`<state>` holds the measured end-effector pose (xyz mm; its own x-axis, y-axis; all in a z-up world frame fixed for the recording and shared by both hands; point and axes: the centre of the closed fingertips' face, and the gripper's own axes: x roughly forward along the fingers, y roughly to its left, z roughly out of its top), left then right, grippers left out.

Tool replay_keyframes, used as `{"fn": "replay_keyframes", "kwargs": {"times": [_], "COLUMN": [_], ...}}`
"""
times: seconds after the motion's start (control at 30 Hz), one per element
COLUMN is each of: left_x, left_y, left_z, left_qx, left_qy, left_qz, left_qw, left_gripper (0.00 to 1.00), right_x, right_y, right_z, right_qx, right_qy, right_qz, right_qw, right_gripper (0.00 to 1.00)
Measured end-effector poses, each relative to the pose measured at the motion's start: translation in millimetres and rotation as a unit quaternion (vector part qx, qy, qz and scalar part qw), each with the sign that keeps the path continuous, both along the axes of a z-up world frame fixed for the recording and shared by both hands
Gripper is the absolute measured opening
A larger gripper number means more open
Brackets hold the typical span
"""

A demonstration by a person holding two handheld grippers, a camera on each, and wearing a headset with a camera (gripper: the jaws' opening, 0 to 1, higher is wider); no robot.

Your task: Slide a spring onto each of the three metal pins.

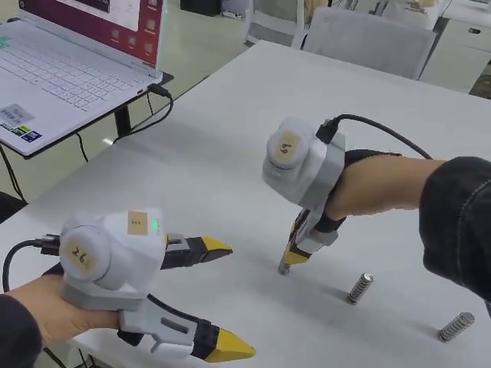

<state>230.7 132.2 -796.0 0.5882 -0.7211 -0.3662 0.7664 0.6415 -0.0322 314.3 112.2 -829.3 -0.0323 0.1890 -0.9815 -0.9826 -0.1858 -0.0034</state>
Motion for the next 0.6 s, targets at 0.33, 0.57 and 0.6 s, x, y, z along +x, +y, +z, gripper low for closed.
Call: {"fn": "replay_keyframes", "kwargs": {"times": [0.33,0.57,0.6], "left_x": [0.1,0.3,0.1], "left_y": [-3.4,-6.7,-6.9], "left_z": [1.7,4.3,4.3], "left_qx": [0.000,0.000,0.000], "left_qy": [0.002,0.002,0.002], "left_qz": [0.000,-0.001,-0.001], "left_qw": [1.0000,1.0000,1.0000], "left_gripper": [0.73,0.73,0.73], "right_x": [2.4,1.5,1.5], "right_y": [-0.4,-1.3,-1.6], "right_z": [-6.4,-4.8,-4.7], "right_qx": [0.003,0.006,0.007], "right_qy": [0.002,0.000,0.000], "right_qz": [-0.004,-0.004,-0.005], "right_qw": [1.0000,1.0000,1.0000], "right_gripper": [0.09,0.09,0.09]}}
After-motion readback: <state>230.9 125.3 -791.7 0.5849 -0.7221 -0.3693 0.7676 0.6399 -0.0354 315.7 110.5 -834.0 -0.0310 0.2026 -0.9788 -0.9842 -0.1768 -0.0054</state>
